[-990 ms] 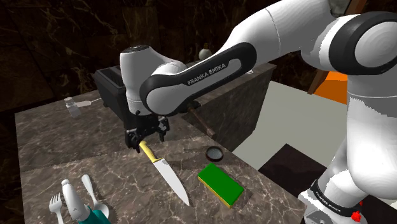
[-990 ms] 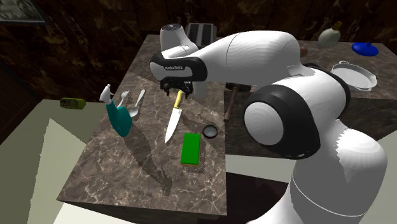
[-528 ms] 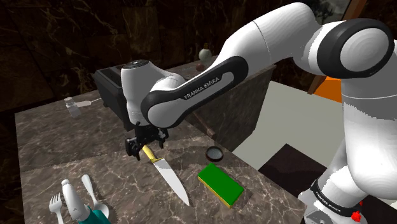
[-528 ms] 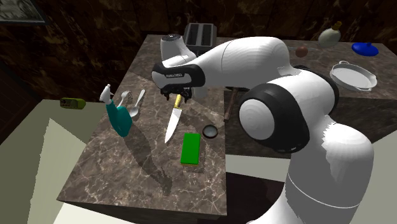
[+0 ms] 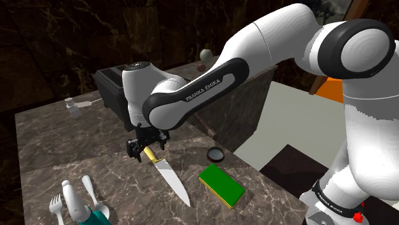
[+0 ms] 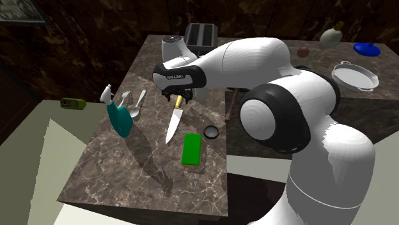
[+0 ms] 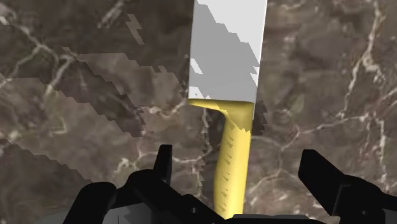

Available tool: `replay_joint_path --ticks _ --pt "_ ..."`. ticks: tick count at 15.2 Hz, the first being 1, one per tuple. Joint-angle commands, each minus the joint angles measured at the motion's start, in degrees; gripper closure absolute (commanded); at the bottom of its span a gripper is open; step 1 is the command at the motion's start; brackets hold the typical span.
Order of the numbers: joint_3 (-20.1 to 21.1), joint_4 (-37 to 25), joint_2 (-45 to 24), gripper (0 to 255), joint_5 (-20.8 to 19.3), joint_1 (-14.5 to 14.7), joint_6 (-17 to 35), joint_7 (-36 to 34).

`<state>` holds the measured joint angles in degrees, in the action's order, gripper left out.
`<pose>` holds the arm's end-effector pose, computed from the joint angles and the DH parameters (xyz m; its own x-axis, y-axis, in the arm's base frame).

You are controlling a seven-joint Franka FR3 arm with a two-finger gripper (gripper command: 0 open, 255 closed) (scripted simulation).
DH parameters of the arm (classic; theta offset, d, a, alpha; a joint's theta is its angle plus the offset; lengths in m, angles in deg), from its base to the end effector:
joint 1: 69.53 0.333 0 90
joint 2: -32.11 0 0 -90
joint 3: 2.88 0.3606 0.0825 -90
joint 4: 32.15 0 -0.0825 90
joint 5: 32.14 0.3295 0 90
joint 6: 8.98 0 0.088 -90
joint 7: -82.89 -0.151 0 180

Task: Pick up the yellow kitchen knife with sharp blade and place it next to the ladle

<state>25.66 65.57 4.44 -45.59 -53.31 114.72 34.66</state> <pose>0.4938 0.4088 0.3666 0.9999 0.0148 0.0067 0.0150 -0.9989 -0.0441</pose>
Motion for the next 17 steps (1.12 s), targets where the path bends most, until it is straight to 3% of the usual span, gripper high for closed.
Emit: replay_joint_path --ticks 1,10,17 --pt "0.0 0.0 0.0 255 0.0 0.0 0.0 0.0" --pt "0.0 0.0 0.0 255 0.0 0.0 0.0 0.0" --pt "0.8 -2.3 2.3 255 1.4 -0.4 -4.3 0.8"
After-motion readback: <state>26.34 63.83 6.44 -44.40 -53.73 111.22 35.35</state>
